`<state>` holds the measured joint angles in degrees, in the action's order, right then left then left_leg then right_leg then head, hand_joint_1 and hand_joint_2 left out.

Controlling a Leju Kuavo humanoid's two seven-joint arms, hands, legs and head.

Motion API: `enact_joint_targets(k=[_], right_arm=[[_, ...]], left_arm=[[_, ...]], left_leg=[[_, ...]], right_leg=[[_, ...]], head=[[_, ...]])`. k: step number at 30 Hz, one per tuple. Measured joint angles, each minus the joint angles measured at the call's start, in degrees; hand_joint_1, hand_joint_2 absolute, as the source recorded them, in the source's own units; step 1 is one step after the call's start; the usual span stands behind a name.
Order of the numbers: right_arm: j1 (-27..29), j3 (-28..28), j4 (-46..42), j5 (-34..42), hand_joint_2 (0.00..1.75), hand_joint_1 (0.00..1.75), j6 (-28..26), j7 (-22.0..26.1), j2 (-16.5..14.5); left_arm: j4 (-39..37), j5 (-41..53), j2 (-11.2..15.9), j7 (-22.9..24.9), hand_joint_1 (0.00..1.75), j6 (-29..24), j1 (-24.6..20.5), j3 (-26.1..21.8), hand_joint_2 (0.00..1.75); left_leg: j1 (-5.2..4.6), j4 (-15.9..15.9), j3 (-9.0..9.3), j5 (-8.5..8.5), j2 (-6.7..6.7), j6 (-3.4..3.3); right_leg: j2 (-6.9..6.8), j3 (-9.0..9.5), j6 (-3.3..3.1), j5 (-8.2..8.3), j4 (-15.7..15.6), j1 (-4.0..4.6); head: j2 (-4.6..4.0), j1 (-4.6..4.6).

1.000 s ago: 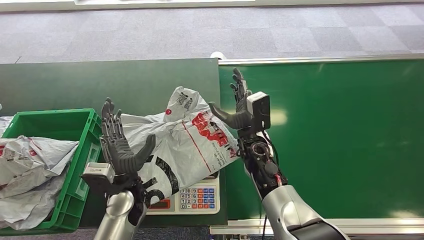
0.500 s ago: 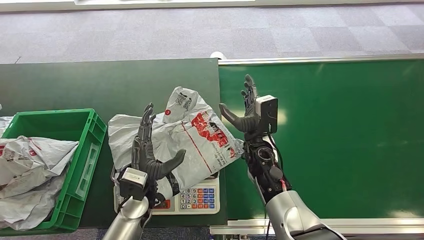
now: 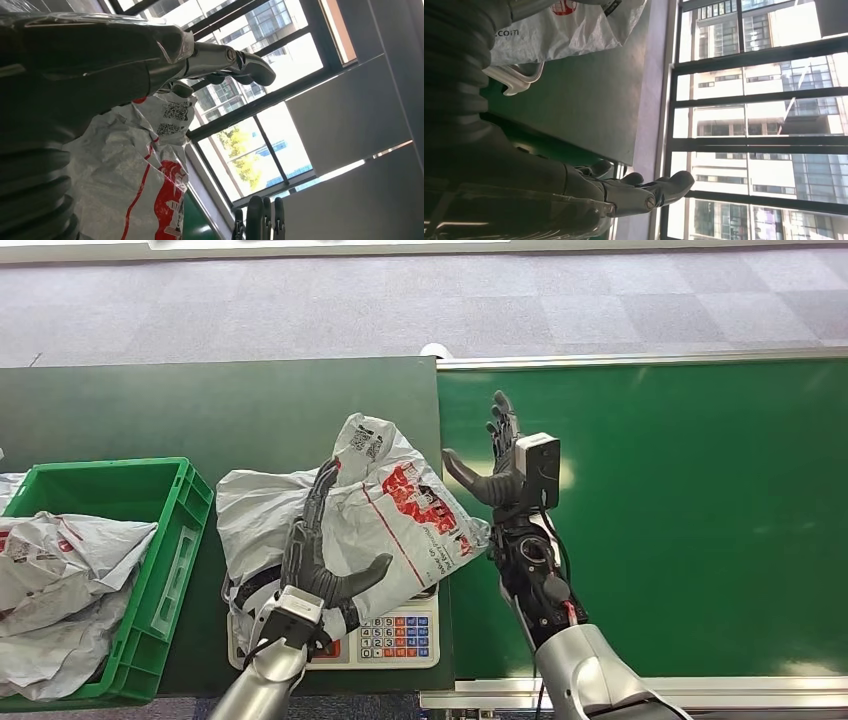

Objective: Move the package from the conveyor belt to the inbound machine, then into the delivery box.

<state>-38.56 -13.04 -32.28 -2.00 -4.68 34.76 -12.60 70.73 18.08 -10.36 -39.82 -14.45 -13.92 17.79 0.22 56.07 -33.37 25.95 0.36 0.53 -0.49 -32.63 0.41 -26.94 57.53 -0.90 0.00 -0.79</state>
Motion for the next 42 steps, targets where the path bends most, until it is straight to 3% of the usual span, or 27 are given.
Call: enact_joint_targets(k=[9,23,34,42], right_arm=[[0.17,-0.08,-0.35,-1.06,1.75,0.0,1.21,-0.57,0.38],[0.17,-0.17,-0.35,-1.23,1.75,0.0,1.31,-0.72,0.45],[0.19,-0.54,-0.51,-2.36,1.75,0.0,1.57,-1.06,0.45],[0.23,-0.54,-0.8,-3.55,1.75,0.0,1.27,-1.13,0.76]], left_arm=[[-6.75,14.14,-0.73,4.62,0.0,2.92,-1.91,1.38,1.75],[-10.25,16.14,-1.43,5.78,0.0,3.72,-2.5,1.32,1.75],[-13.41,21.95,-2.2,11.27,0.0,6.11,-4.04,0.73,1.75],[-21.4,26.33,-2.88,19.94,0.0,5.61,-8.8,-0.29,1.75]], left_leg=[[0.0,0.01,0.0,0.0,0.01,0.0],[0.0,0.0,0.0,0.0,0.0,0.0],[0.0,0.0,0.0,0.0,-0.01,0.0],[0.0,0.0,0.1,-0.01,-0.04,0.0]], right_leg=[[0.01,0.01,0.0,0.01,0.0,0.0],[0.01,0.01,0.0,0.0,0.0,0.0],[0.01,0.01,0.0,0.0,0.0,0.0],[-0.02,0.15,0.0,0.01,0.0,0.0]], head=[[0.0,0.0],[0.0,-0.01],[0.0,-0.01],[0.0,-0.02]])
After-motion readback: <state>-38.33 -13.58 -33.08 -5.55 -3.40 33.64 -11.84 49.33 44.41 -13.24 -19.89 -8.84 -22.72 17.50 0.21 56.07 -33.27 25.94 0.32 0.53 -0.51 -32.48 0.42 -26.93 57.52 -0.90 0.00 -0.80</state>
